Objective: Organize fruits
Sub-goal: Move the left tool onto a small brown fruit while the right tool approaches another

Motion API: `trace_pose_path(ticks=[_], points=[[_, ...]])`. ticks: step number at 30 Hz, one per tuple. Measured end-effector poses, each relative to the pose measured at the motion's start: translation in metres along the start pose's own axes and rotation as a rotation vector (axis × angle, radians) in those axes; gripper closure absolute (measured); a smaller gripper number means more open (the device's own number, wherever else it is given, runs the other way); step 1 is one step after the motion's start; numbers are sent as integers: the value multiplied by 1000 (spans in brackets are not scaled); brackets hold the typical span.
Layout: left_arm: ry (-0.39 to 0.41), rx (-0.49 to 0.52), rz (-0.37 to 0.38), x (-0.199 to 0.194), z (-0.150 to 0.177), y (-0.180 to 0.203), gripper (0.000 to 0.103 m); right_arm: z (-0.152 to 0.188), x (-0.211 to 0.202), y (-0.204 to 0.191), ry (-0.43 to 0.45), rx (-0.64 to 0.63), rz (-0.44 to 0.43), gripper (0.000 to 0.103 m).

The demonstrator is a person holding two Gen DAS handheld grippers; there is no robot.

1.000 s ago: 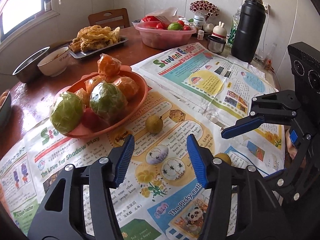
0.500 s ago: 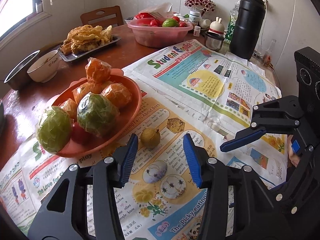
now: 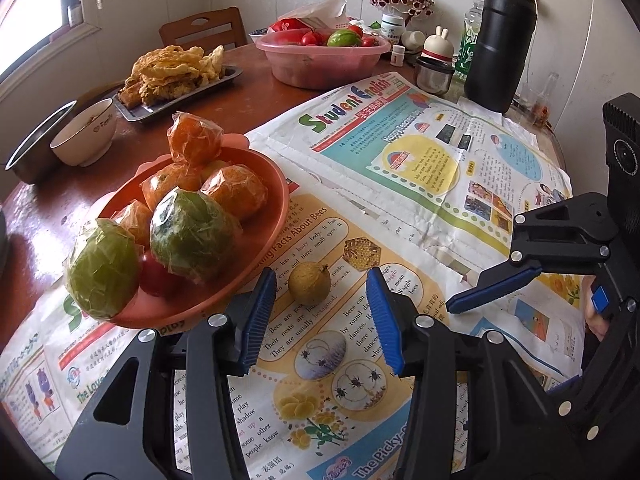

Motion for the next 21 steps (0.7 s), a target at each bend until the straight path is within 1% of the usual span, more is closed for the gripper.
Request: trace_pose_path(ticks=[5, 10, 12, 21], points=[[-5, 2, 3, 4, -1, 0, 64, 0, 4, -1, -8, 0, -8, 45], [-12, 3, 1, 8, 1, -1, 64, 2, 6, -4, -12, -8, -10, 46], [-14, 4, 2, 9, 1, -1, 64, 2, 6, -4, -12, -11, -11, 50], [-24, 17, -6, 13, 0, -1, 64, 2, 8, -3, -13, -16, -7, 52]])
Point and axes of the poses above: each gripper's, at about its wrist camera, not at the fingertips, and x roughly the way its jaws point, y to its right, z to its underside, the point moved 1 cm from there along x, roughly the way its jaws point, and after that the axes turned 14 degrees about y, right-handed, at the moved point
